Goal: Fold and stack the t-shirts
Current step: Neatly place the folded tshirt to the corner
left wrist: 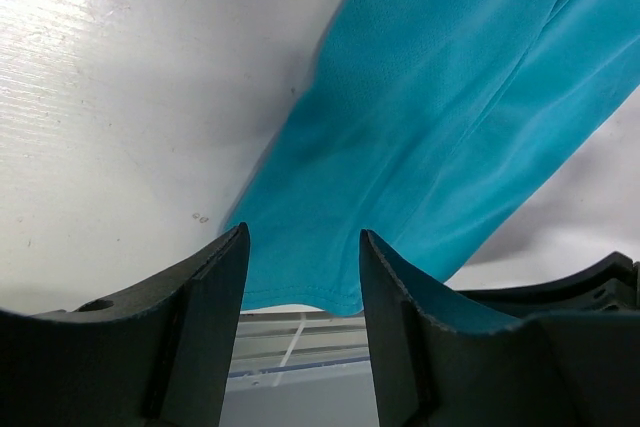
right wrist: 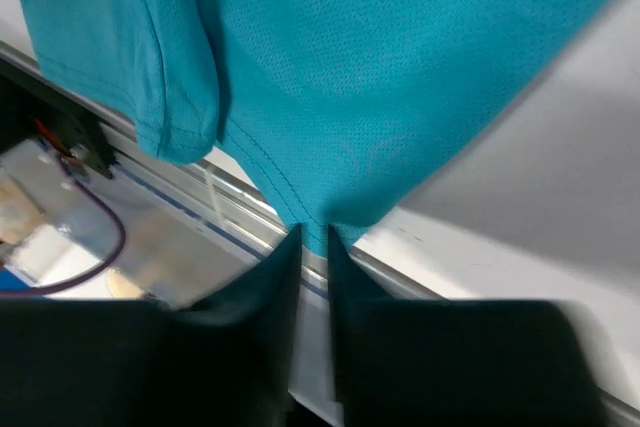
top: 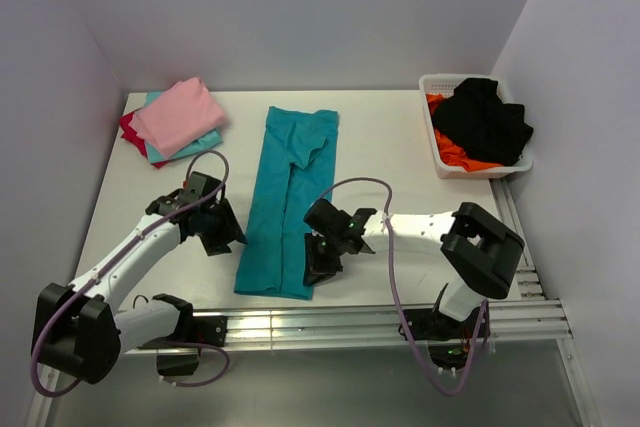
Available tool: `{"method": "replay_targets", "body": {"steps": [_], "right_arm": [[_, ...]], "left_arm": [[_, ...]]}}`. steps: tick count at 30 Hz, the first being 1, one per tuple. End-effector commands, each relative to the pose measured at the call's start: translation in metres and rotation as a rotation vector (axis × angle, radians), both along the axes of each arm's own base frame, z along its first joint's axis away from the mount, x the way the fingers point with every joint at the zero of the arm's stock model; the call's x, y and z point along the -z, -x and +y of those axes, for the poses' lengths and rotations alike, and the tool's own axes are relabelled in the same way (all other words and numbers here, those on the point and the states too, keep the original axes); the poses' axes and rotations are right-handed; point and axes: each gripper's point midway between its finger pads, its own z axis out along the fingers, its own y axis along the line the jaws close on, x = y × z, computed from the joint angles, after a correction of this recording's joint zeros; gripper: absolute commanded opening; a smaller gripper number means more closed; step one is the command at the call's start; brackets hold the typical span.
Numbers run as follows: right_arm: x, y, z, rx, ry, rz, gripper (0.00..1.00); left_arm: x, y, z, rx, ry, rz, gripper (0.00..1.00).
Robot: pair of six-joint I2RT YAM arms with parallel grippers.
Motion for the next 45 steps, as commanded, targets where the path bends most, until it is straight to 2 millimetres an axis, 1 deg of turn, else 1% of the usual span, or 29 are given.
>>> {"method": "replay_targets", "body": {"steps": [1,2,3,5,6,8,9,11,12,13,14,17,21,26,29,30,32,33,34,35,36,37,38,40,41,42,44,45], "right_arm": [[-0.012,-0.007,0.007,-0.007,-0.009,-0.041,0.12],[-0.012,-0.007,0.006,-0.012,-0.006,-0.047,0.11],[-0.014,-0.008,0.004,-0.010,-0.002,-0.054,0.07],[-0.013,-0.007,-0.002,-0.005,0.015,-0.059,0.06],[-0.014,-0.007,-0.004,-0.003,0.016,-0.067,0.01],[-0.012,-0.005,-0.011,0.003,0.030,-0.063,0.02],[-0.012,-0.005,-0.015,0.006,0.039,-0.061,0.13],[-0.014,-0.005,-0.017,0.008,0.045,-0.067,0.40],[-0.015,-0.004,-0.018,0.009,0.042,-0.068,0.66],[-0.016,-0.004,-0.018,0.012,0.037,-0.069,0.72],[-0.016,-0.004,-0.017,0.013,0.032,-0.070,0.73],[-0.009,-0.003,-0.013,0.009,0.032,-0.049,0.74],[0.003,-0.002,-0.006,0.009,0.034,-0.019,0.72],[0.010,-0.002,0.005,-0.001,0.023,0.007,0.68],[0.014,0.000,0.010,-0.014,0.021,0.018,0.61],[0.015,0.000,0.011,-0.017,0.024,0.021,0.52],[0.016,0.000,0.011,-0.016,0.031,0.023,0.40],[0.015,-0.001,0.011,-0.017,0.031,0.017,0.25],[0.016,0.000,0.007,-0.016,0.046,0.019,0.15],[0.016,0.000,0.006,-0.016,0.053,0.015,0.10],[0.015,-0.001,0.003,-0.010,0.059,0.008,0.01],[0.016,0.001,0.000,-0.010,0.072,0.012,0.00],[0.014,0.002,-0.003,-0.013,0.072,0.007,0.00],[0.016,0.002,-0.009,-0.011,0.091,0.004,0.00],[0.016,0.003,-0.011,-0.012,0.098,0.002,0.00],[0.016,0.001,-0.013,-0.008,0.103,-0.003,0.00],[0.015,-0.001,-0.017,-0.006,0.120,-0.006,0.00],[0.016,-0.002,-0.019,-0.005,0.131,-0.009,0.00]], "left_arm": [[-0.011,-0.004,0.000,-0.009,0.016,-0.037,0.54],[-0.010,-0.004,0.000,-0.009,0.015,-0.036,0.54],[-0.010,-0.003,0.000,-0.008,0.017,-0.033,0.54],[-0.009,-0.002,0.000,-0.005,0.016,-0.031,0.53],[-0.010,-0.002,0.000,-0.006,0.014,-0.032,0.53],[-0.011,-0.003,-0.001,-0.006,0.019,-0.036,0.53],[-0.010,-0.004,0.000,-0.006,0.019,-0.037,0.53],[-0.011,-0.005,-0.001,-0.006,0.020,-0.039,0.53],[-0.011,-0.006,-0.001,-0.005,0.019,-0.038,0.53],[-0.011,-0.007,-0.001,-0.002,0.018,-0.041,0.53],[-0.011,-0.006,-0.001,-0.002,0.018,-0.037,0.53],[-0.009,-0.006,-0.002,0.004,0.021,-0.033,0.53],[-0.010,-0.005,-0.003,0.007,0.025,-0.034,0.53],[-0.013,-0.005,-0.001,0.016,0.013,-0.031,0.53],[-0.013,-0.003,0.000,0.018,0.010,-0.031,0.52],[-0.013,-0.003,0.000,0.018,0.011,-0.031,0.53],[-0.013,-0.002,0.000,0.017,0.012,-0.029,0.52],[-0.013,-0.001,0.000,0.019,0.015,-0.025,0.52],[-0.012,0.001,0.000,0.022,0.015,-0.018,0.52],[-0.011,0.002,0.000,0.024,0.014,-0.013,0.51],[-0.011,0.004,0.001,0.024,0.013,-0.005,0.50],[-0.013,0.005,0.001,0.026,0.013,-0.002,0.50],[-0.013,0.012,0.004,0.032,0.000,0.027,0.50],[-0.014,0.020,0.004,0.054,0.001,0.057,0.51],[-0.013,0.030,0.006,0.079,-0.006,0.096,0.52],[-0.012,0.035,0.007,0.089,-0.015,0.117,0.55],[-0.009,0.048,0.011,0.117,-0.027,0.149,0.56],[-0.009,0.051,0.011,0.127,-0.020,0.150,0.56]]}}
